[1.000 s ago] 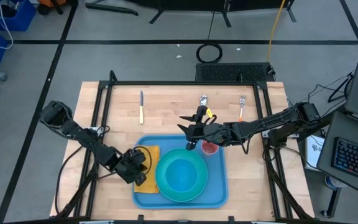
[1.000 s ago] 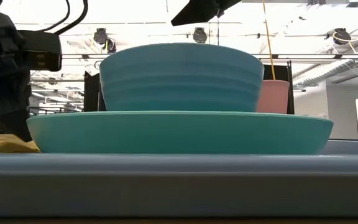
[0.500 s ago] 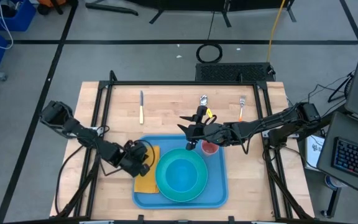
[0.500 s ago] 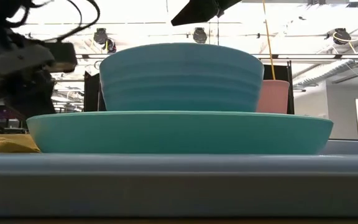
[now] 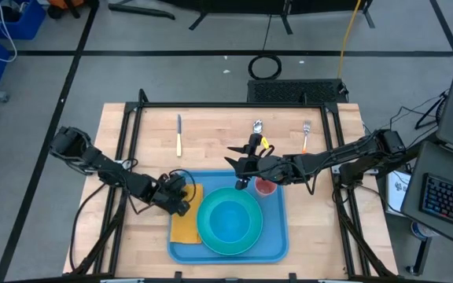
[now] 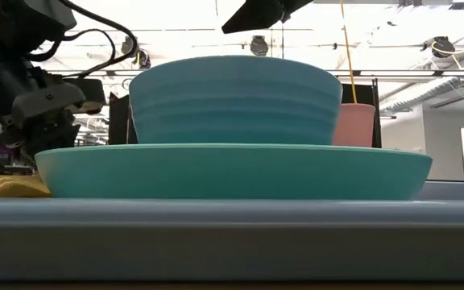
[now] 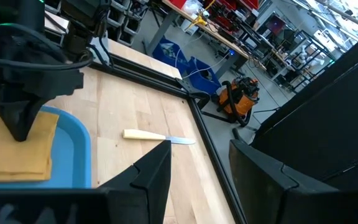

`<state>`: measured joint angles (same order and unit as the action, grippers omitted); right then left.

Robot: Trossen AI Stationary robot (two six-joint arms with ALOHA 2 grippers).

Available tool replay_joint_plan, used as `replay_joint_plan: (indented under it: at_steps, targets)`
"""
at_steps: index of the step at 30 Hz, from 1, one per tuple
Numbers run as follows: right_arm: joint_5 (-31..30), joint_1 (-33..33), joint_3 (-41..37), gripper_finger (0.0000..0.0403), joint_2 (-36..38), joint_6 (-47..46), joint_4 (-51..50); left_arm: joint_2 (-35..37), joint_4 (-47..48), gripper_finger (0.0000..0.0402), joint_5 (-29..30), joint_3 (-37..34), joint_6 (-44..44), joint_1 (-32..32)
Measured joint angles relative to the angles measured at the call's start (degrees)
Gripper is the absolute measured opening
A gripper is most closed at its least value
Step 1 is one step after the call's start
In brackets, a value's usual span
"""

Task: Set up tray
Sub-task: Put the yellow napkin on the blue tray at the left of the light blue plate

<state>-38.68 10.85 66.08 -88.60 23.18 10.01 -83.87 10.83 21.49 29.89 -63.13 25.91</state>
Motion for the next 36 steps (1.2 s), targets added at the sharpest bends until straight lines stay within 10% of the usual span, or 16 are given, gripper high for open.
replay_joint_plan:
  at_steps: [36]
  targets:
    - [0.0,0.0,0.0,0.015,0.0,0.0,0.0,0.0,-1.8,0.0001,3.9,2.6,0.4,4.2]
